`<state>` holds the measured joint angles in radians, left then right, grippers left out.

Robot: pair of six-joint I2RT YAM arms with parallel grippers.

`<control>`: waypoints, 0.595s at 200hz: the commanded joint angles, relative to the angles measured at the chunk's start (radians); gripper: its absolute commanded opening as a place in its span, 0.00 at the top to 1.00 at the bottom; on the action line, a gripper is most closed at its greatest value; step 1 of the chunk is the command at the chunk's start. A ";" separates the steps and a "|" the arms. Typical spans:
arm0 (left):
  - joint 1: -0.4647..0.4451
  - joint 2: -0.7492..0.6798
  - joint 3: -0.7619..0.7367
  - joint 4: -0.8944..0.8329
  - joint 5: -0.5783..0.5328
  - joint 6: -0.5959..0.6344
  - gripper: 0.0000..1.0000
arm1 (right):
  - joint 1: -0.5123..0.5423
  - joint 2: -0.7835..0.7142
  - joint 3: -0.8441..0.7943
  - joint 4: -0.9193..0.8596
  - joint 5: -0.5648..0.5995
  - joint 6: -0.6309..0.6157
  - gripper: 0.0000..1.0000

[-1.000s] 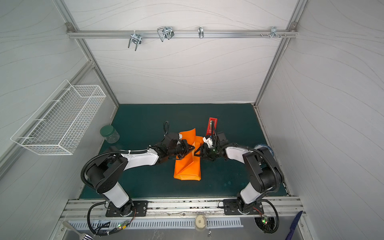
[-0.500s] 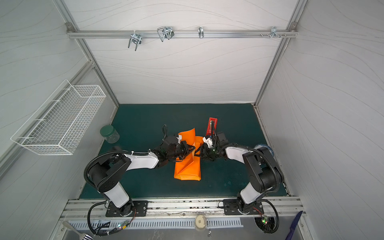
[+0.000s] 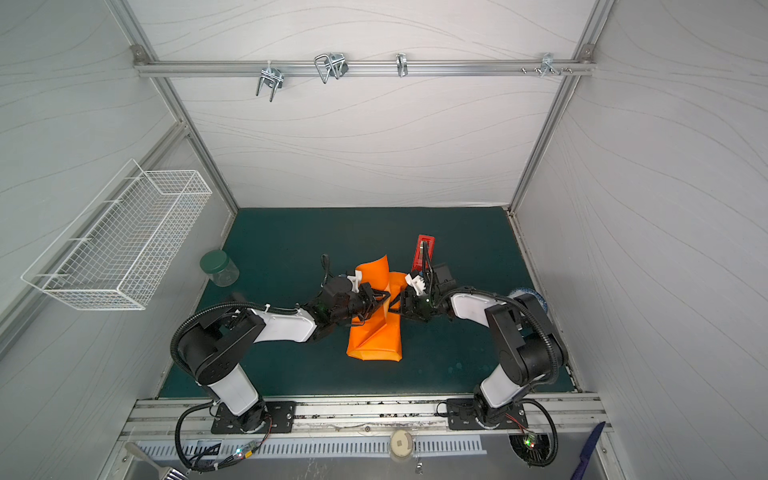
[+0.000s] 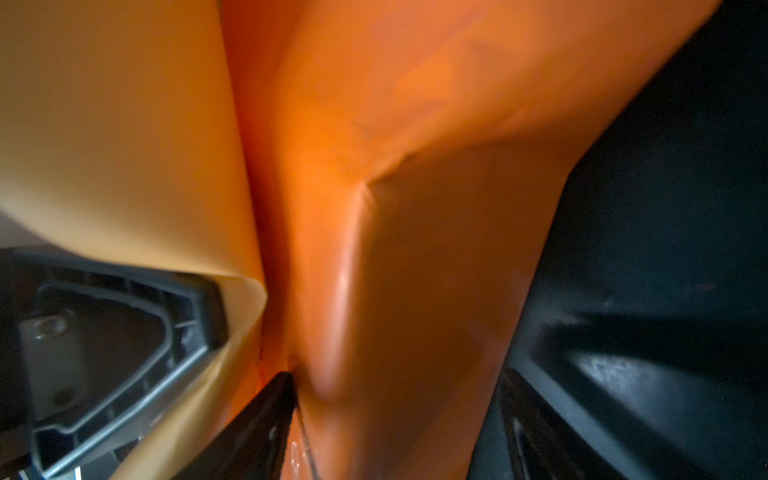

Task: Wrap the gift box in paper

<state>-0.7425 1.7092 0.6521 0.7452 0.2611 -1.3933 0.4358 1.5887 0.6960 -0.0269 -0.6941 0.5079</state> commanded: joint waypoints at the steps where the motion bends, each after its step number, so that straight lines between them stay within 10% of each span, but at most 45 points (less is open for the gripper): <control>1: -0.020 0.060 -0.045 -0.098 -0.008 0.011 0.92 | 0.017 0.039 -0.027 -0.093 0.110 -0.014 0.22; 119: -0.021 0.040 -0.054 -0.189 -0.016 0.065 0.75 | 0.005 -0.010 -0.023 -0.105 0.098 -0.008 0.20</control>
<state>-0.7521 1.7077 0.6502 0.7399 0.2600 -1.3445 0.4370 1.5826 0.6960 -0.0326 -0.6865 0.5076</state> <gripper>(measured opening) 0.249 0.792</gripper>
